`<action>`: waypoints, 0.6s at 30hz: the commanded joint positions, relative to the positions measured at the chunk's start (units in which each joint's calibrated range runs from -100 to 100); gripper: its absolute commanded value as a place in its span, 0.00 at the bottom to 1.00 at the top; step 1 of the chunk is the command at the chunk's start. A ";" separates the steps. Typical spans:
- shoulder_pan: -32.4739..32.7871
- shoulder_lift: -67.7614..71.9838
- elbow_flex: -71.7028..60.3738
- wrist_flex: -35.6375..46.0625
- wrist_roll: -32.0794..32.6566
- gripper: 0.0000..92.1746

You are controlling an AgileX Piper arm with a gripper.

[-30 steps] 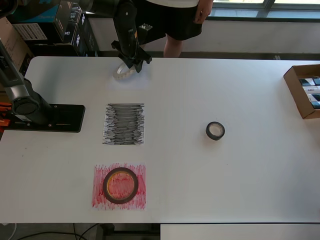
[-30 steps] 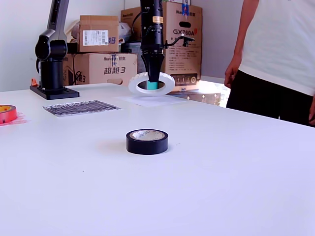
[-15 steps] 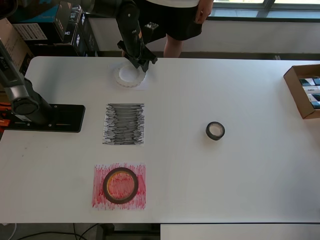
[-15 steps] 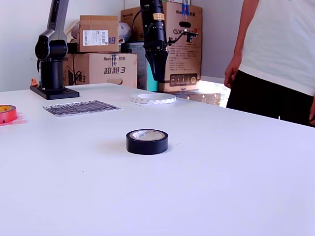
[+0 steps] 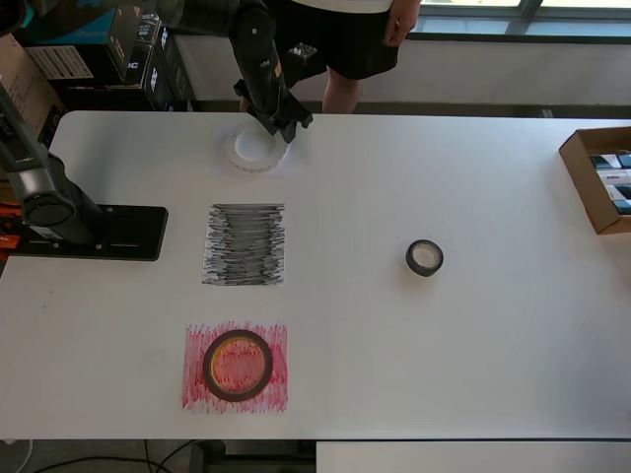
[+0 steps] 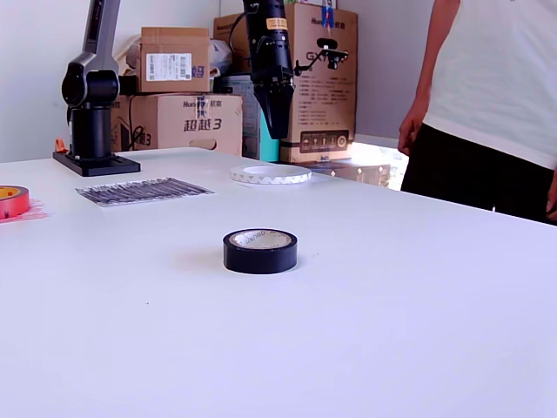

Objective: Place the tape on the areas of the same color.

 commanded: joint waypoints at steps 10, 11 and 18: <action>-16.62 2.60 -6.91 -10.77 5.52 0.47; -17.96 3.54 -8.09 -10.77 6.34 0.47; -26.56 10.55 -19.45 -10.18 13.95 0.47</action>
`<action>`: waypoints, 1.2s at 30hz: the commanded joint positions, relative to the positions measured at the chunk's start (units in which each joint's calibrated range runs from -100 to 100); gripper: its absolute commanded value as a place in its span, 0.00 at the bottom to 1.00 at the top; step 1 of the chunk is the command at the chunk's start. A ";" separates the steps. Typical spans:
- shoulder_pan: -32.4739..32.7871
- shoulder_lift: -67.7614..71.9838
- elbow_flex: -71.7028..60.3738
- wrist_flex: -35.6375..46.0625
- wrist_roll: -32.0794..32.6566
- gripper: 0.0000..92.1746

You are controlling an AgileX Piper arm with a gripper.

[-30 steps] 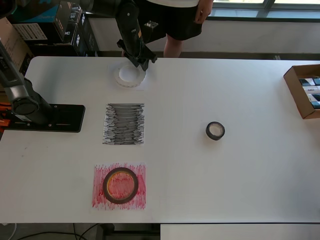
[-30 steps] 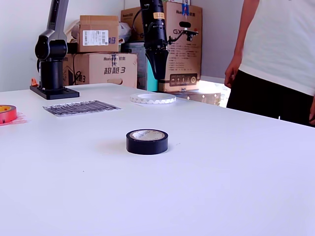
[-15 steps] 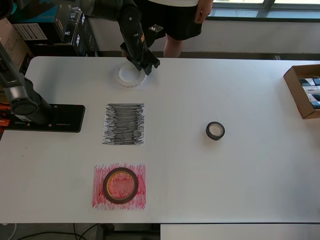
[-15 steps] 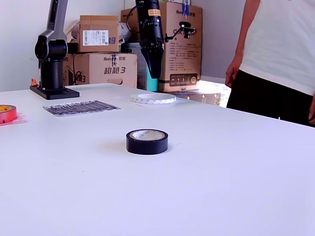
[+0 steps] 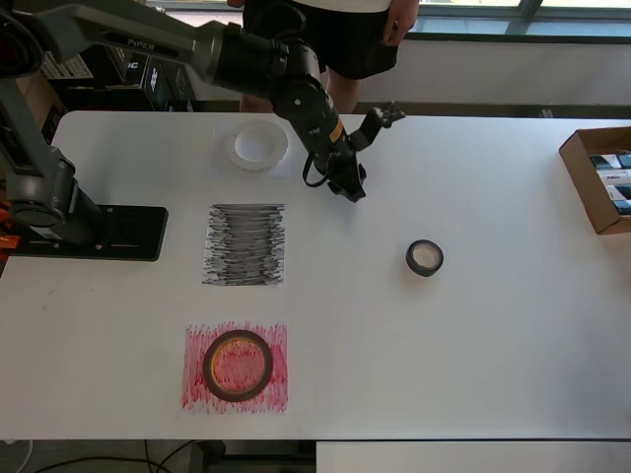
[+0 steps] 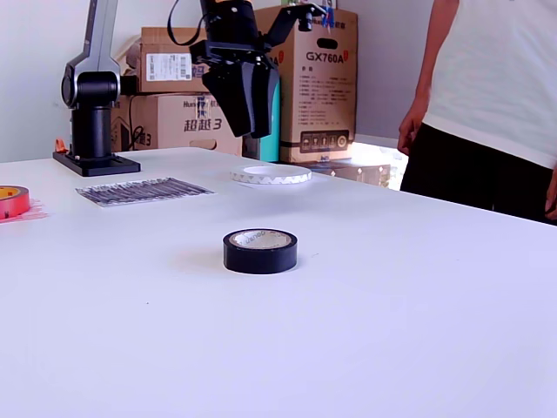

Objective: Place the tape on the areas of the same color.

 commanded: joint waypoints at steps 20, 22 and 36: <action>-16.14 21.98 -32.29 7.98 20.33 0.47; -15.27 23.39 -34.47 10.36 21.56 0.47; -10.69 27.69 -37.56 12.56 29.74 0.47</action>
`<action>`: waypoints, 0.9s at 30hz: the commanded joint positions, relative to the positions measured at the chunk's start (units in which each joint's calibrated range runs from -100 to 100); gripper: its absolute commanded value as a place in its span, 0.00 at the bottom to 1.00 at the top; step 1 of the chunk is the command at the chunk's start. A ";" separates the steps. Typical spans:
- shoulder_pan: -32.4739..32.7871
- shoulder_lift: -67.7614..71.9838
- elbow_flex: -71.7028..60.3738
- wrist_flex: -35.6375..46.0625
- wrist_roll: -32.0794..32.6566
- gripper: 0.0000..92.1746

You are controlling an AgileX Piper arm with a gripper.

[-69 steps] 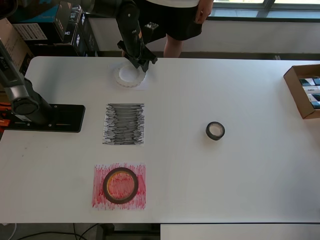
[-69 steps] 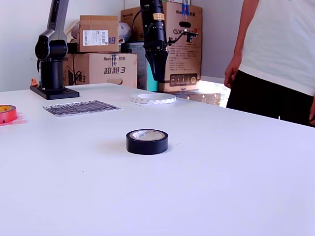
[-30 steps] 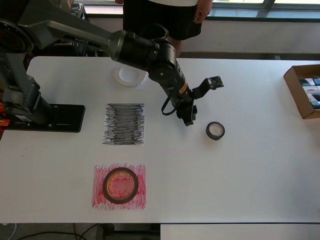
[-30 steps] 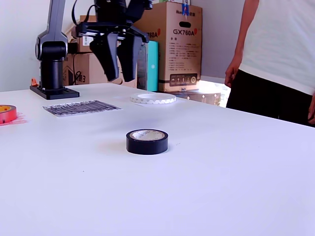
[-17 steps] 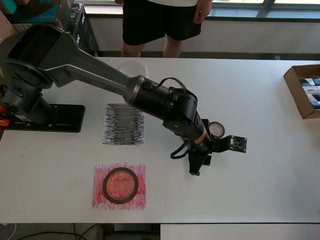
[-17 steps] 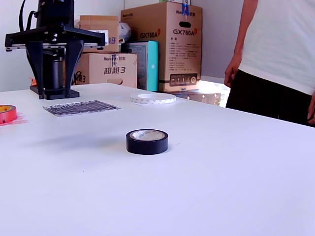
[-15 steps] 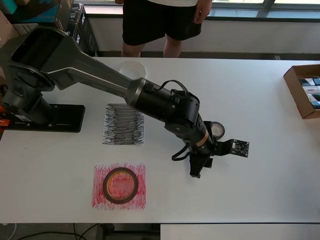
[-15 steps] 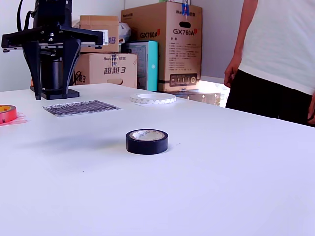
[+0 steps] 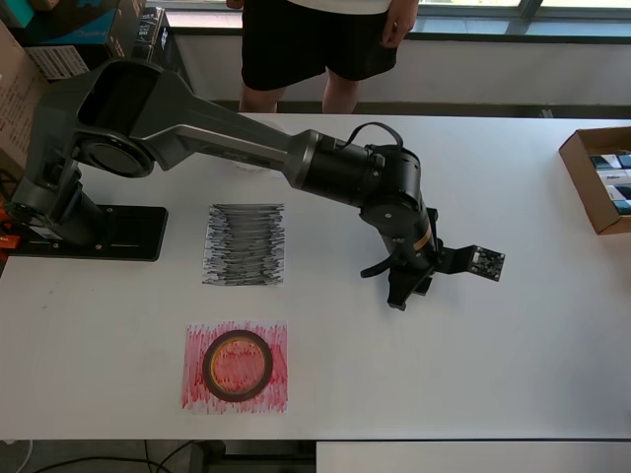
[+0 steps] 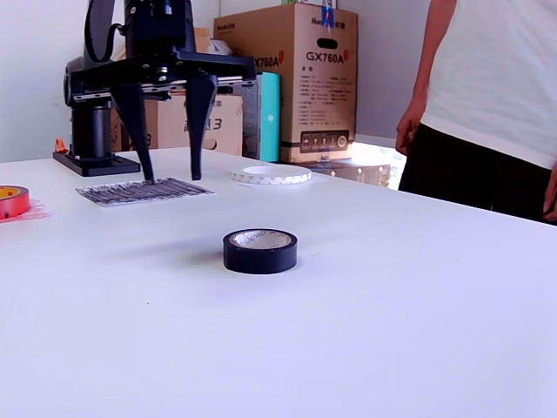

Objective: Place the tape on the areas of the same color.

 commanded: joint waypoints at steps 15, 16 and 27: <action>1.94 5.36 -4.33 -0.42 10.01 0.47; 1.94 5.92 -5.14 -0.16 10.50 0.47; 2.57 9.29 -9.69 1.87 11.65 0.47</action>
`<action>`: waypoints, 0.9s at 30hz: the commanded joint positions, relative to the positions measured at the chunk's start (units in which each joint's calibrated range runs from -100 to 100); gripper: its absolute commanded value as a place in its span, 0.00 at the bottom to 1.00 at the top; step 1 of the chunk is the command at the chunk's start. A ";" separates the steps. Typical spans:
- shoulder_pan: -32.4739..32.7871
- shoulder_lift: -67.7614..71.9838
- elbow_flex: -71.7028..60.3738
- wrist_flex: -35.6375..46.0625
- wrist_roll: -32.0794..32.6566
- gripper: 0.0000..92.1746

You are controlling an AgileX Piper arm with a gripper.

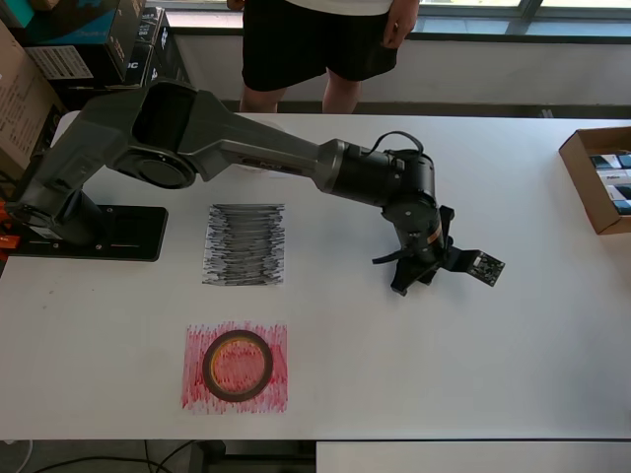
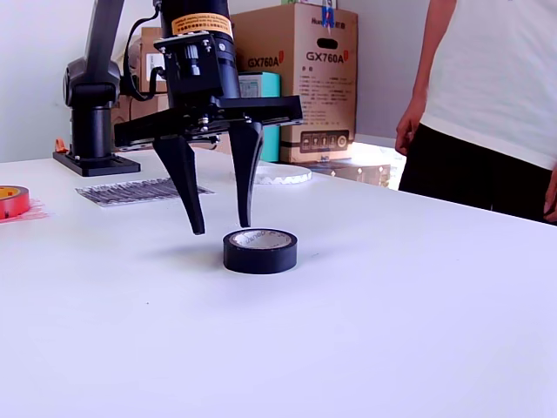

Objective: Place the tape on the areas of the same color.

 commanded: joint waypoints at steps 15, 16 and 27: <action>0.89 0.04 0.45 0.56 -0.20 0.46; 0.82 0.13 0.45 0.56 -0.20 0.46; 0.34 0.13 0.54 2.43 -0.28 0.46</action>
